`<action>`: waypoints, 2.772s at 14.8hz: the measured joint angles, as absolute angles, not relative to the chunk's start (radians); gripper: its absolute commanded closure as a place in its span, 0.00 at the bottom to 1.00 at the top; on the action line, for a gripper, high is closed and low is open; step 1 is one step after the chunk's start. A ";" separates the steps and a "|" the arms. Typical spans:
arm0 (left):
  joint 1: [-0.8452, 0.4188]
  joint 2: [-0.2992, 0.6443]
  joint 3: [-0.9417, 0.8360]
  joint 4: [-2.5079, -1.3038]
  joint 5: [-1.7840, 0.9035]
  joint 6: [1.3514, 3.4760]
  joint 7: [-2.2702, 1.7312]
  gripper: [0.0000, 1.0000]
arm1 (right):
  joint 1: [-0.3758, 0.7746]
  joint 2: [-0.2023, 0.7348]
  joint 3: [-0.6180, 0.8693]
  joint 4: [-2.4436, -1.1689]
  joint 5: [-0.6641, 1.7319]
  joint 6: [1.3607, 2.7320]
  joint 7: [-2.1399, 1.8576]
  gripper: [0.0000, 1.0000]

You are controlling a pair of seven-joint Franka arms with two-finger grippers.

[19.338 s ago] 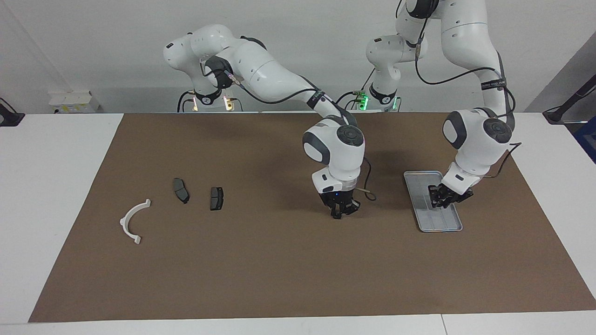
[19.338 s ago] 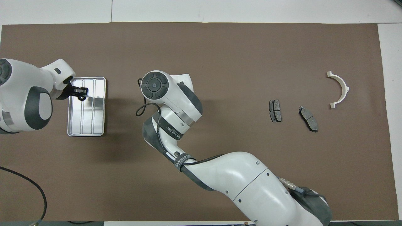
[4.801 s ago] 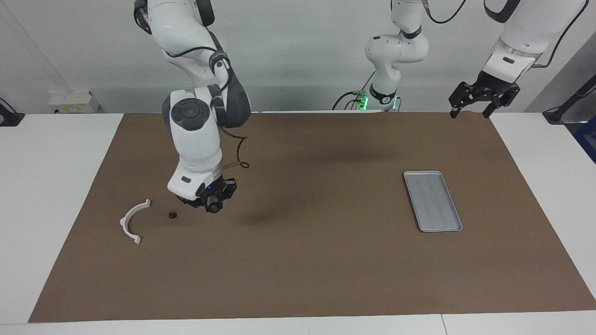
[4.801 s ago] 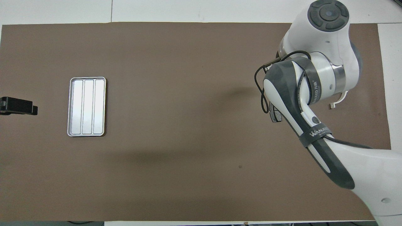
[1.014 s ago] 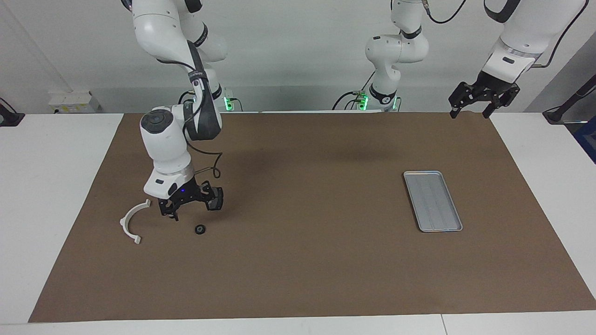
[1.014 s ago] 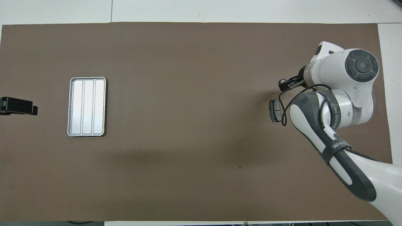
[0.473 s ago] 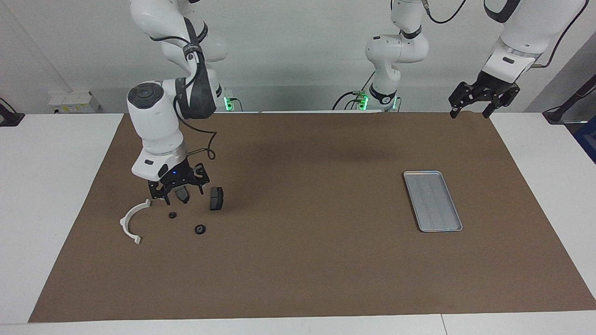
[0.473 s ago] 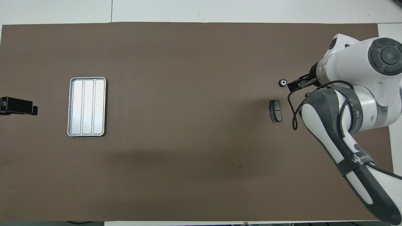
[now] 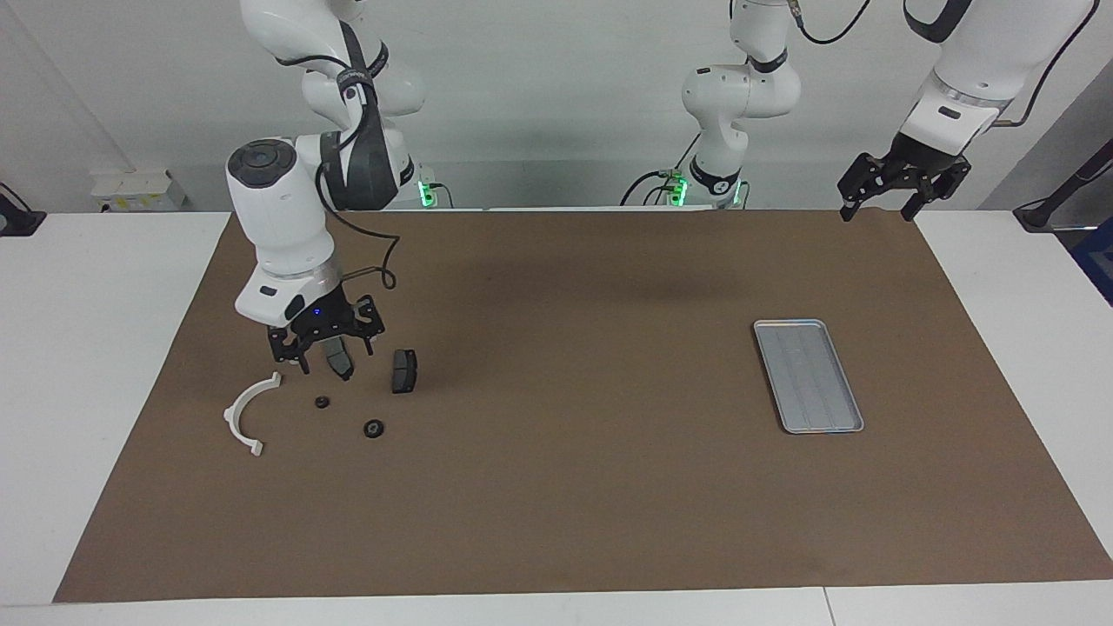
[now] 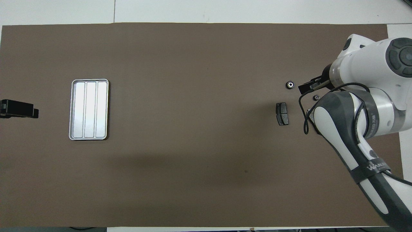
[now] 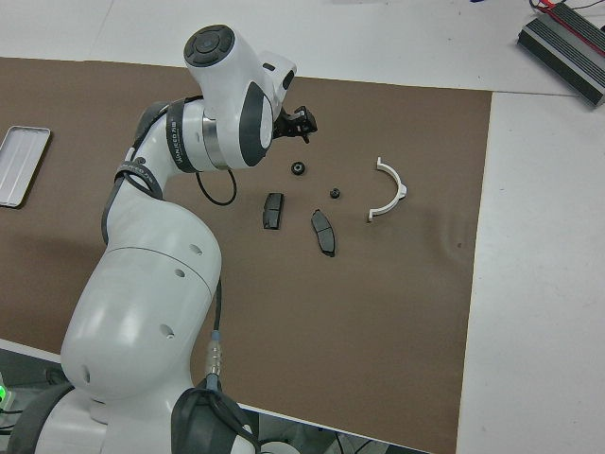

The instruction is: Place bearing gear from tray to pile

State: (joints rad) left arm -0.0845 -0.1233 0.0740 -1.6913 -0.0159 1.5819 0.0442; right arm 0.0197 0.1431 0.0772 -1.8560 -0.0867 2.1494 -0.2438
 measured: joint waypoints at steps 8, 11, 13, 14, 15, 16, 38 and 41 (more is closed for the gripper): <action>-0.084 -0.123 0.074 -1.691 -0.016 1.582 0.044 0.00 | 0.023 -0.052 0.078 -1.751 0.018 1.727 -0.078 0.00; -0.084 -0.123 0.074 -1.691 -0.016 1.582 0.044 0.00 | 0.023 -0.057 0.077 -1.672 0.019 1.563 -0.005 0.00; -0.084 -0.123 0.074 -1.691 -0.016 1.582 0.044 0.00 | 0.023 -0.057 0.075 -1.651 0.019 1.496 0.016 0.00; -0.084 -0.123 0.074 -1.691 -0.016 1.582 0.044 0.00 | 0.023 -0.058 0.075 -1.647 0.019 1.472 0.033 0.00; -0.084 -0.123 0.074 -1.691 -0.016 1.582 0.044 0.00 | 0.023 -0.058 0.075 -1.645 0.019 1.449 0.054 0.00; -0.084 -0.123 0.074 -1.691 -0.016 1.582 0.044 0.00 | 0.023 -0.058 0.075 -1.643 0.019 1.426 0.072 0.00; -0.084 -0.123 0.074 -1.691 -0.016 1.582 0.044 0.00 | 0.023 -0.060 0.080 -1.623 -0.036 1.540 0.086 0.00; -0.084 -0.123 0.074 -1.691 -0.016 1.582 0.044 0.00 | 0.023 -0.060 0.080 -1.622 -0.035 1.540 0.086 0.00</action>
State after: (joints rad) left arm -0.0845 -0.1233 0.0740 -1.6913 -0.0159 1.5816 0.0442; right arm 0.0232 -0.0596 0.0796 -1.6224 -0.0345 1.5401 0.0865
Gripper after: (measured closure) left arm 0.000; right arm 0.000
